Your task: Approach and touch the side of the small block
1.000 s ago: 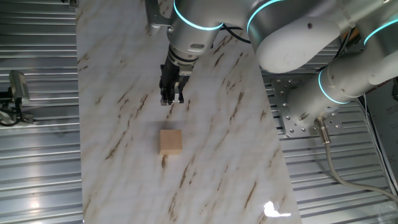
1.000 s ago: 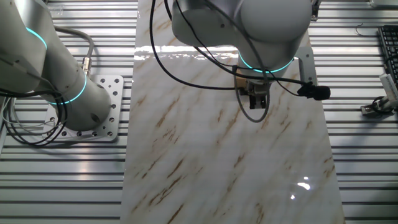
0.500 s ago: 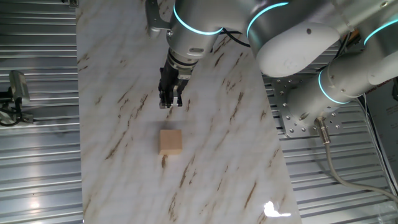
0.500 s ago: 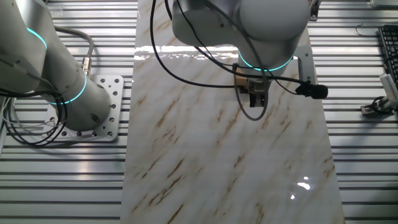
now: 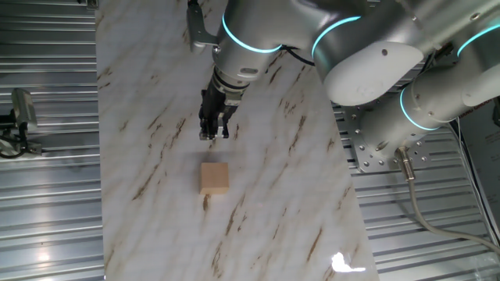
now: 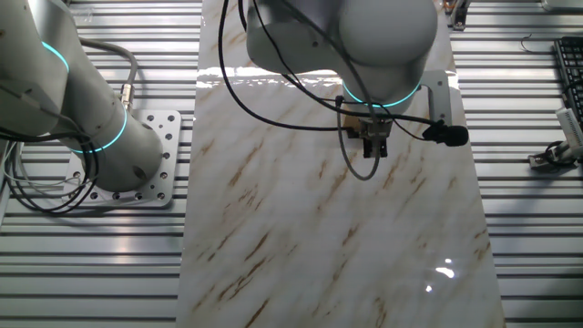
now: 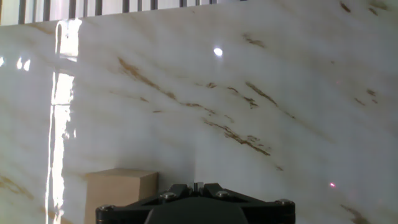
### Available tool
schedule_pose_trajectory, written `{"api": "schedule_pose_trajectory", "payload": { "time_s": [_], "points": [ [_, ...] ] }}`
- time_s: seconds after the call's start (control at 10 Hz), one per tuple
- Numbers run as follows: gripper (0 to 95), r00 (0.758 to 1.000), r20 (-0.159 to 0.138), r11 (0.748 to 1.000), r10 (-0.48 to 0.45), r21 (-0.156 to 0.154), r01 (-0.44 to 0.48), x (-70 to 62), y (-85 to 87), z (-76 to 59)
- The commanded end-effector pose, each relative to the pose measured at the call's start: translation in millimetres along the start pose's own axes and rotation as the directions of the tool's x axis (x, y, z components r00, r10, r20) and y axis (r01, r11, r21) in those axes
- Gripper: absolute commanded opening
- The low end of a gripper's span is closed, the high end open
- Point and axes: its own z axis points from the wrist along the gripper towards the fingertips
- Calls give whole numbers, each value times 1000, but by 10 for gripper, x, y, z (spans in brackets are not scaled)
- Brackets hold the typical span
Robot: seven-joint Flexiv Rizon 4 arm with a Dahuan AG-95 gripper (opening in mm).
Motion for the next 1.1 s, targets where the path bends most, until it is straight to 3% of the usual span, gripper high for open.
{"api": "schedule_pose_trajectory", "payload": {
  "time_s": [0.1,1.1],
  "points": [
    [0,1000,3,1000,12,0,-12,-4,36,0],
    [0,999,18,999,42,0,-42,-27,229,41]
  ]
}}
